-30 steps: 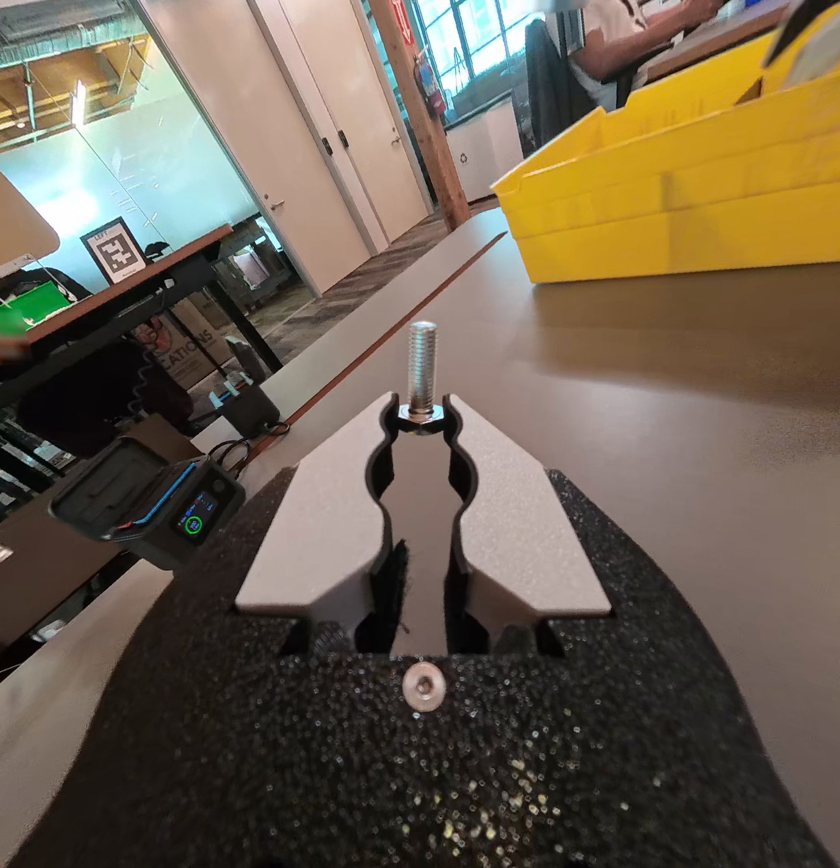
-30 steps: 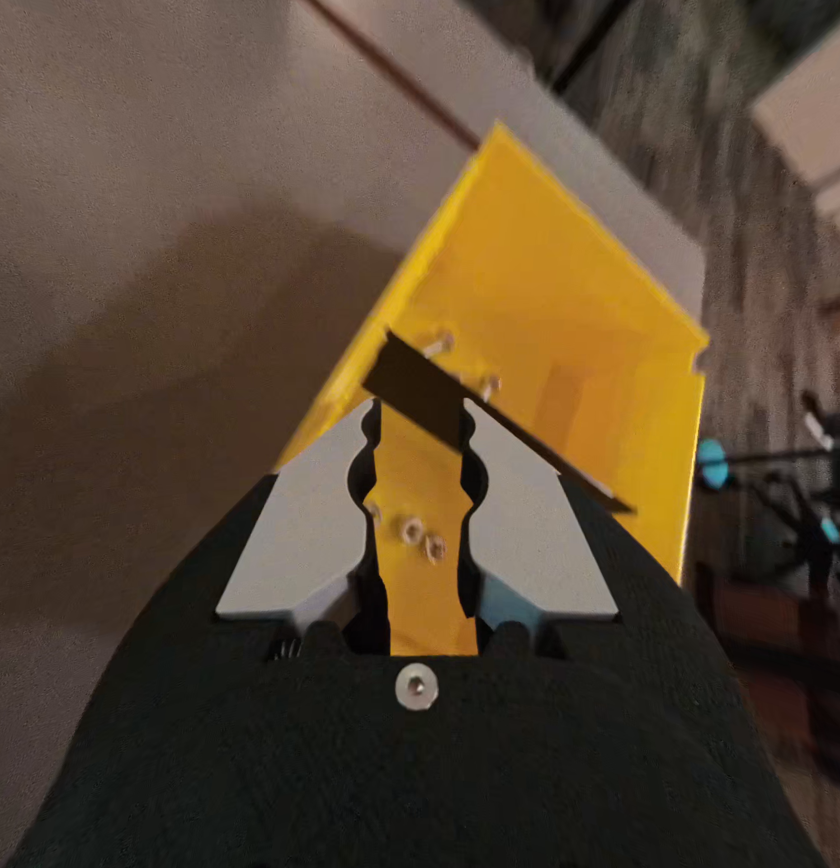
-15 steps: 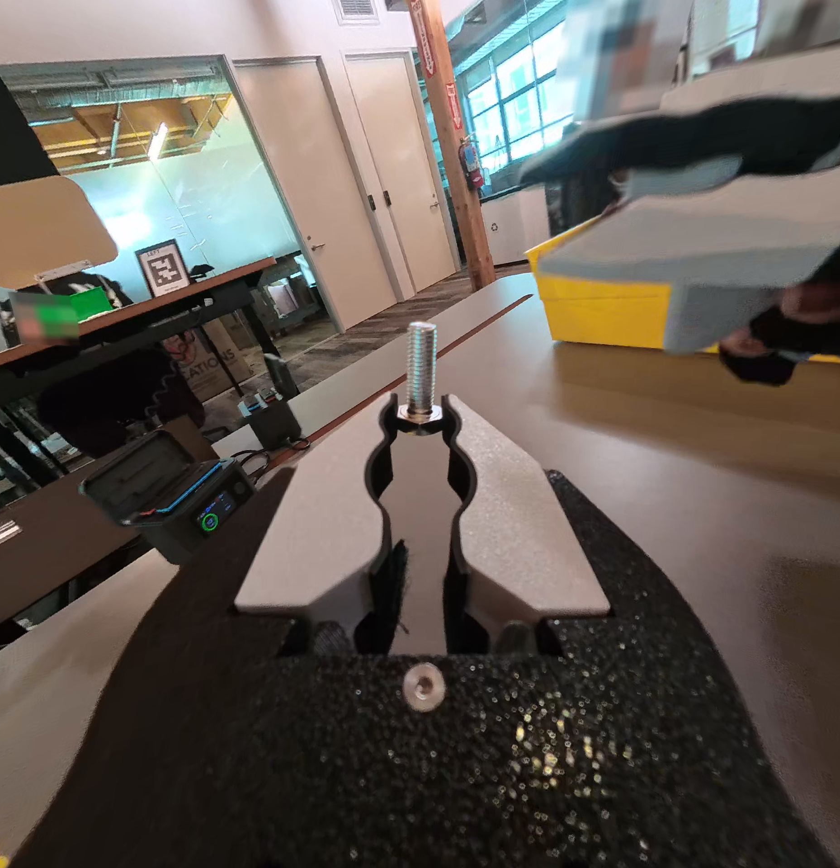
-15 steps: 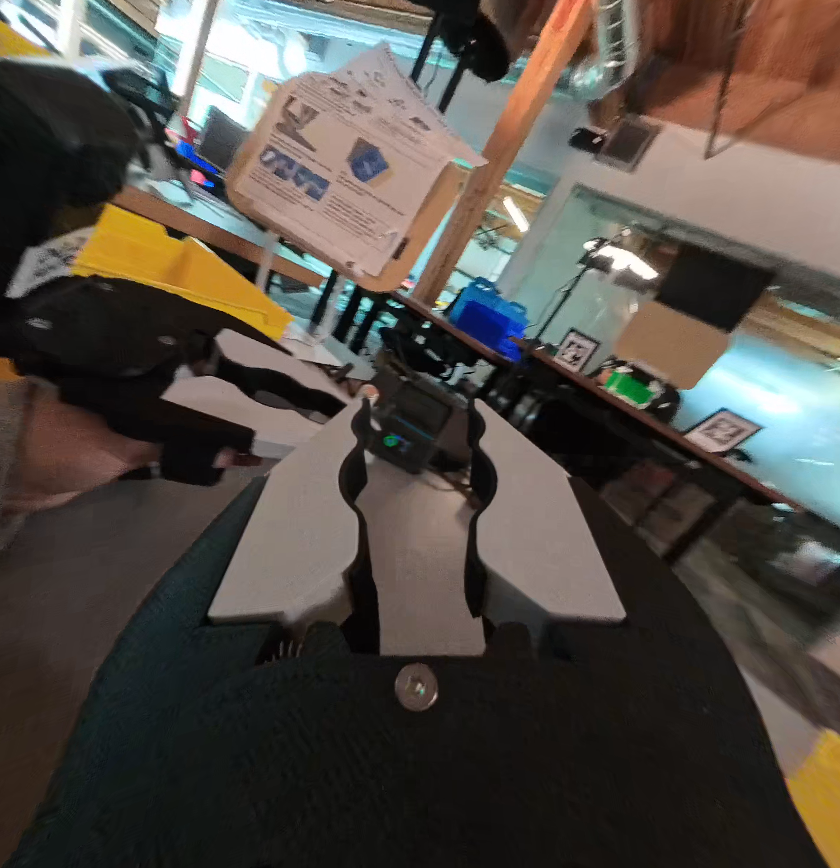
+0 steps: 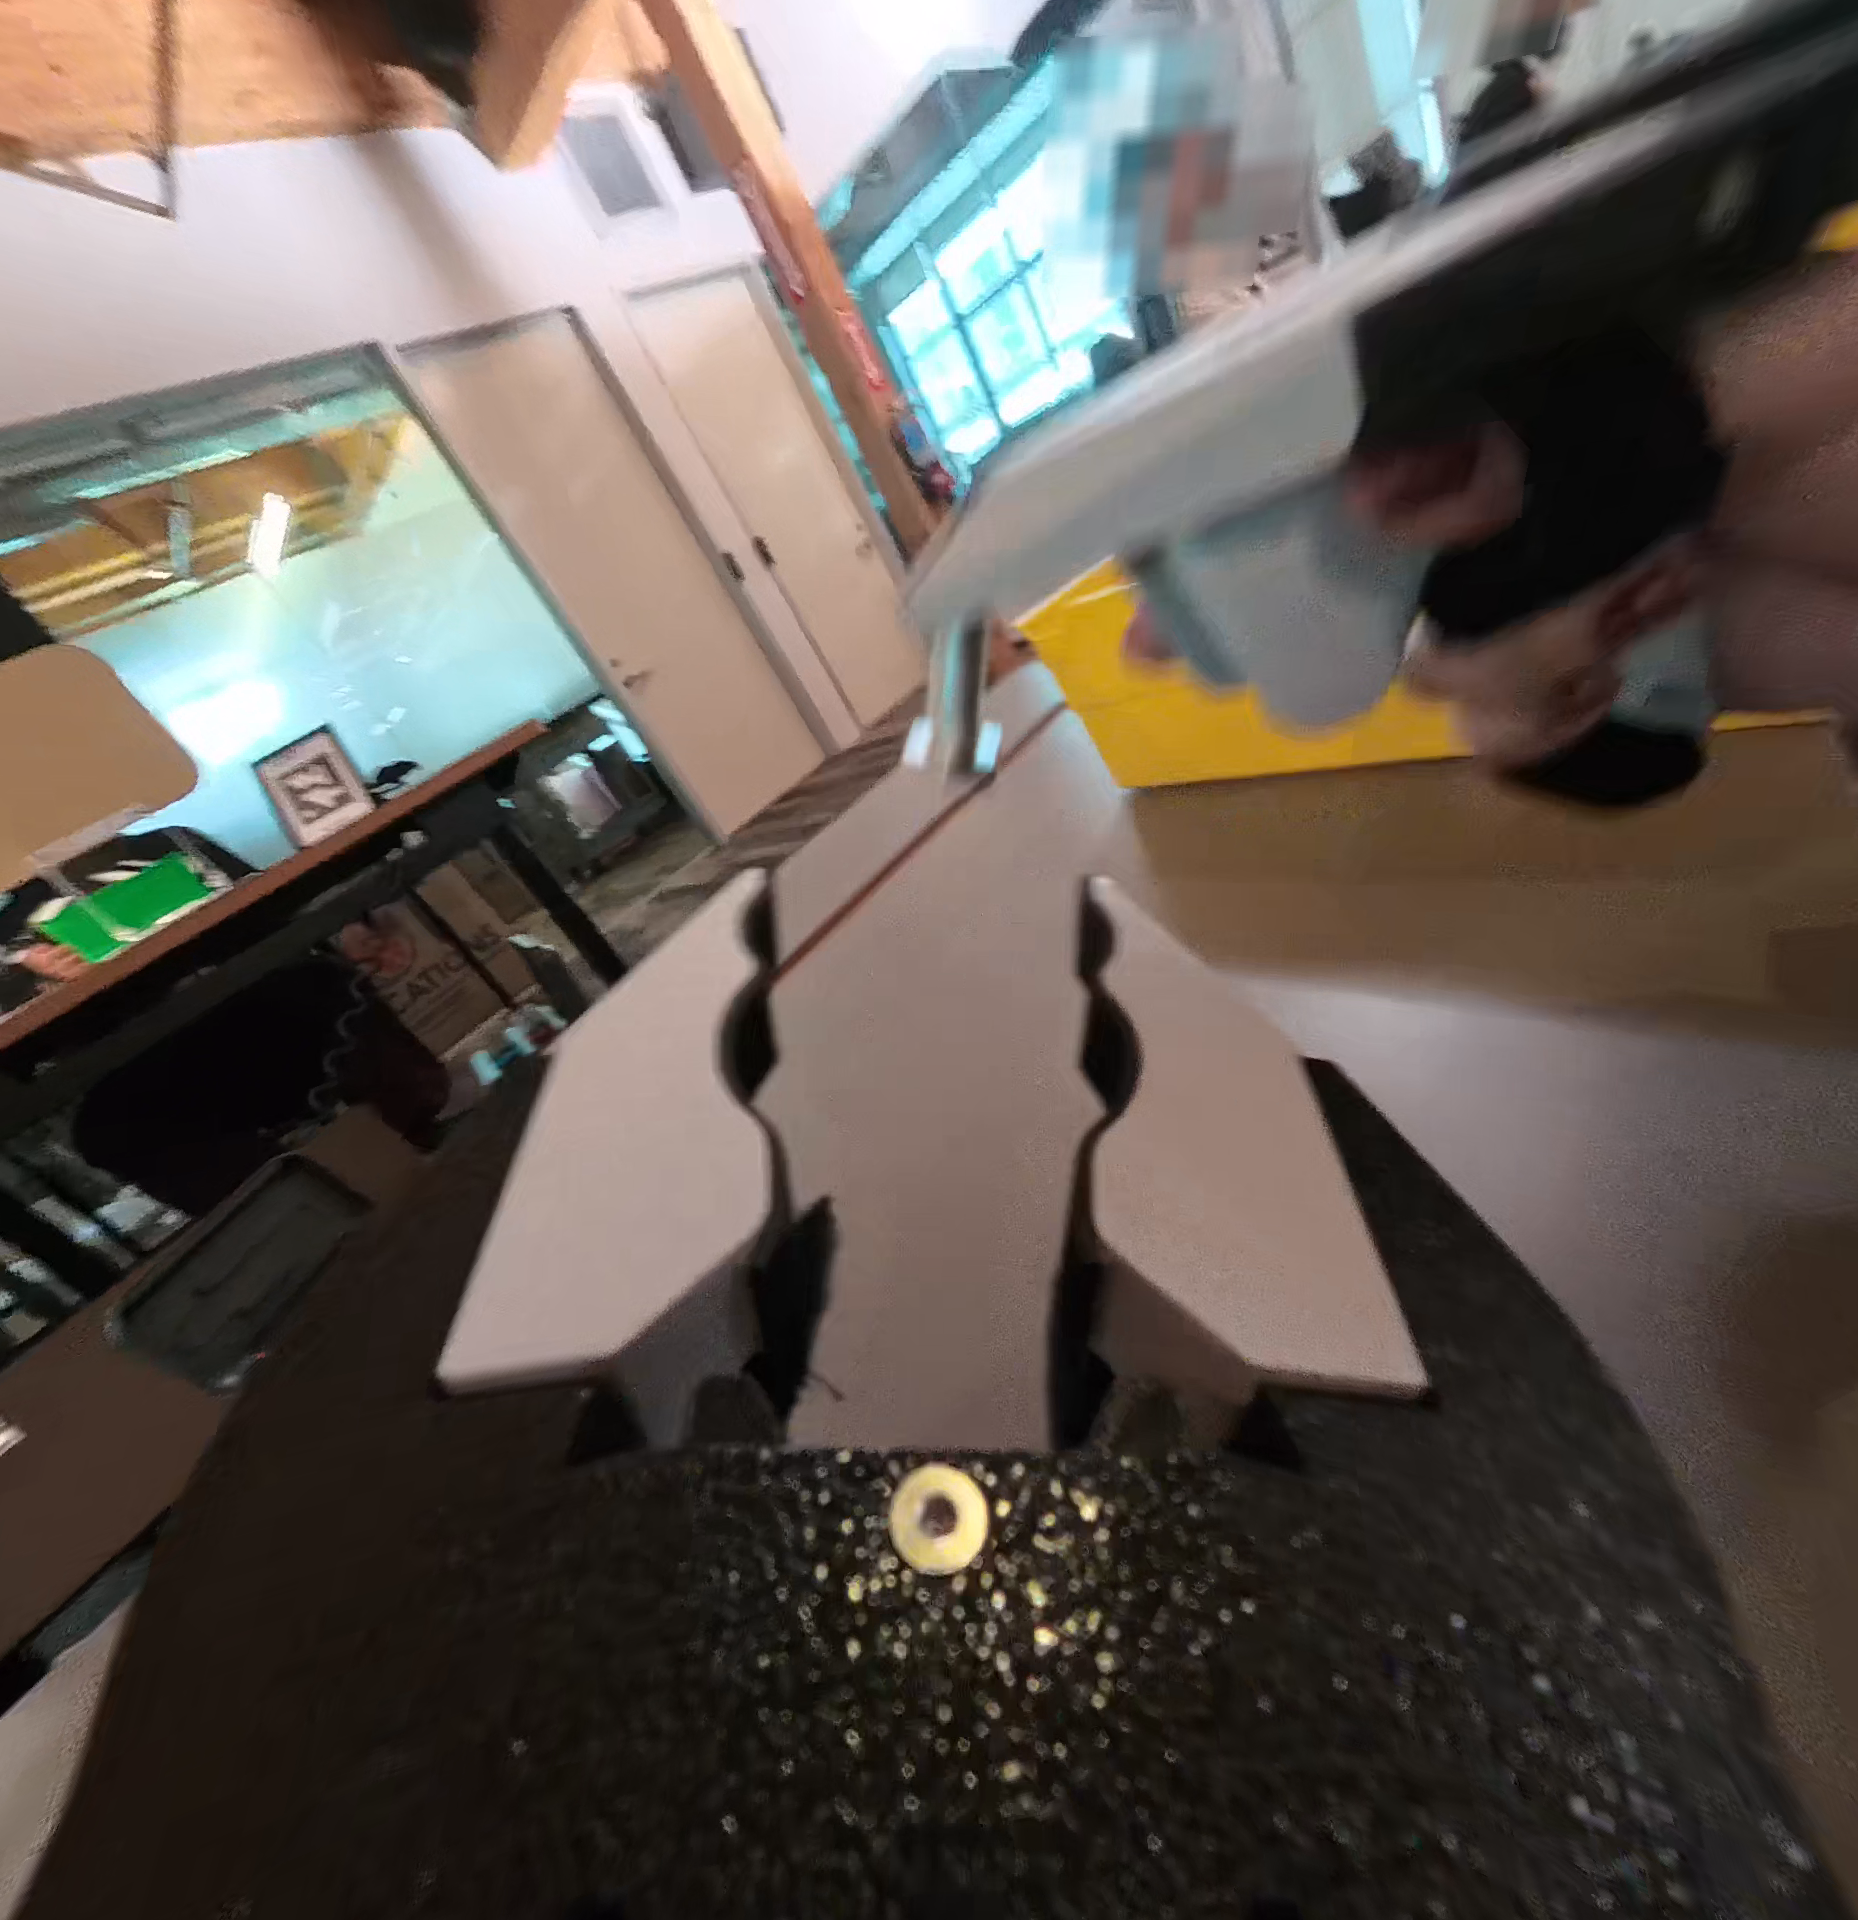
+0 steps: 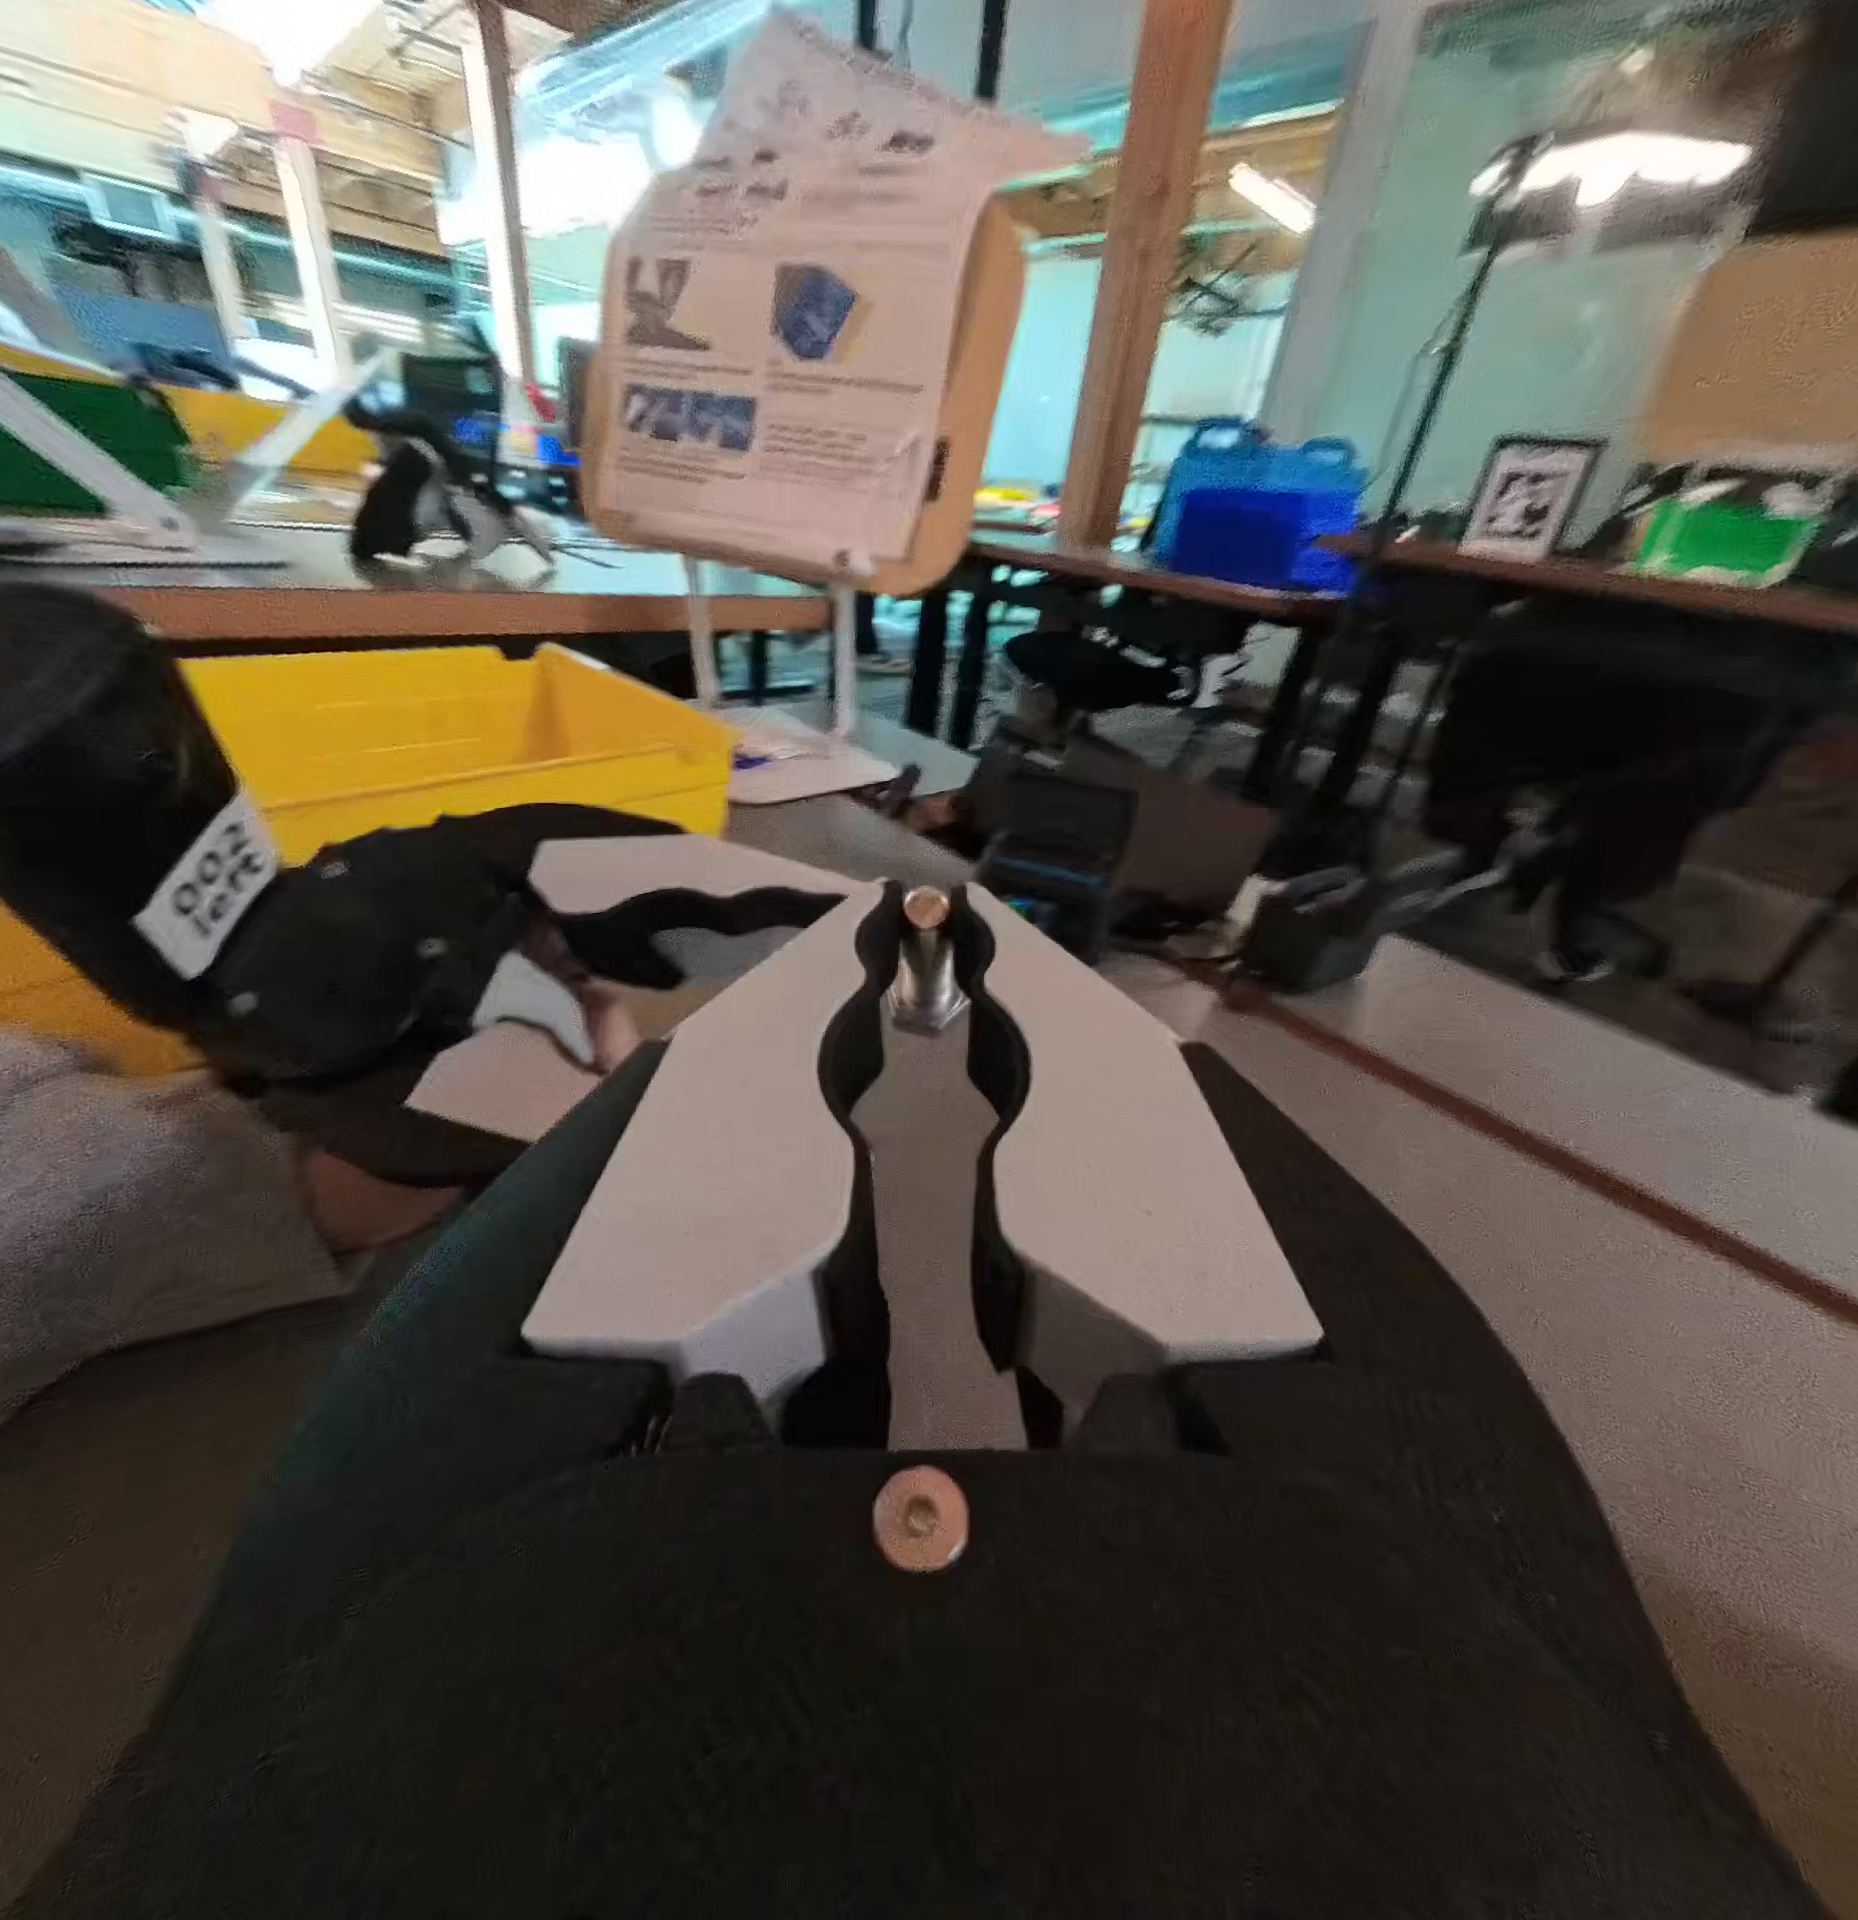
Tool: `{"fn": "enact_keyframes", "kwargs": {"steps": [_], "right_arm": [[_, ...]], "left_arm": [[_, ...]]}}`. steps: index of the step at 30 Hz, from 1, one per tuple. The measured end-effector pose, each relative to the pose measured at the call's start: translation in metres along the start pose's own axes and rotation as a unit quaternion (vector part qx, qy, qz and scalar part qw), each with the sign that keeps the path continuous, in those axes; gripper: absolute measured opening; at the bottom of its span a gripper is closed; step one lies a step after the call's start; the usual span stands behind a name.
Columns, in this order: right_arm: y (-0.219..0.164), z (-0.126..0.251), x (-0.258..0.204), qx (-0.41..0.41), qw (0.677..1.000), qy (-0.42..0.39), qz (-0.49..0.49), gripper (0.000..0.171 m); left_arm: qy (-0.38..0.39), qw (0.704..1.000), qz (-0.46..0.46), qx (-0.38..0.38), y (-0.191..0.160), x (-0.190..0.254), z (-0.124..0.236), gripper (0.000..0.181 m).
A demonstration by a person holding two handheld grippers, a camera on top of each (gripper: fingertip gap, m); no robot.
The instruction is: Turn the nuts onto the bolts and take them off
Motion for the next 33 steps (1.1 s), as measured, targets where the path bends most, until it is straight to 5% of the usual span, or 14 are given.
{"fn": "enact_keyframes", "kwargs": {"steps": [3, 7, 12, 19, 25, 30, 33], "right_arm": [[0.045, 0.044, 0.052, -0.009, 0.977, -0.18, 0.113, 0.007], [0.042, 0.099, 0.141, -0.198, 0.919, -0.324, 0.11, 0.008], [-0.025, 0.129, 0.211, -0.373, 0.88, -0.282, -0.083, 0.008], [-0.076, 0.139, 0.225, -0.477, 0.832, -0.23, -0.166, 0.017], [-0.059, 0.143, 0.223, -0.431, 0.848, -0.272, -0.144, 0.037], [0.008, 0.178, 0.201, -0.256, 0.88, -0.397, 0.057, 0.053], [0.045, 0.212, 0.177, -0.122, 0.856, -0.46, 0.201, 0.076]], "left_arm": [[0.049, 0.999, -0.006, -0.003, -0.001, -0.01, 0.0, 0.095], [0.095, 0.995, -0.021, 0.009, 0.001, -0.017, -0.002, 0.123], [0.122, 0.991, -0.055, 0.013, 0.004, -0.017, -0.003, 0.129], [0.141, 0.987, -0.07, 0.01, 0.003, -0.019, -0.003, 0.13], [0.143, 0.987, -0.069, 0.007, 0.002, -0.02, -0.003, 0.13], [0.149, 0.987, -0.067, 0.008, 0.002, -0.022, -0.002, 0.13], [0.151, 0.987, -0.059, 0.001, 0.001, -0.023, -0.002, 0.13]]}}
Point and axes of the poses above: each gripper's, where its closed fingertips meet, z back along the fingers, y out of its top, x = y × z across the jaws, the point moved 5 cm from there along z, back along the fingers, and after that the axes turned 1 degree about -x, right-handed, at the moved point
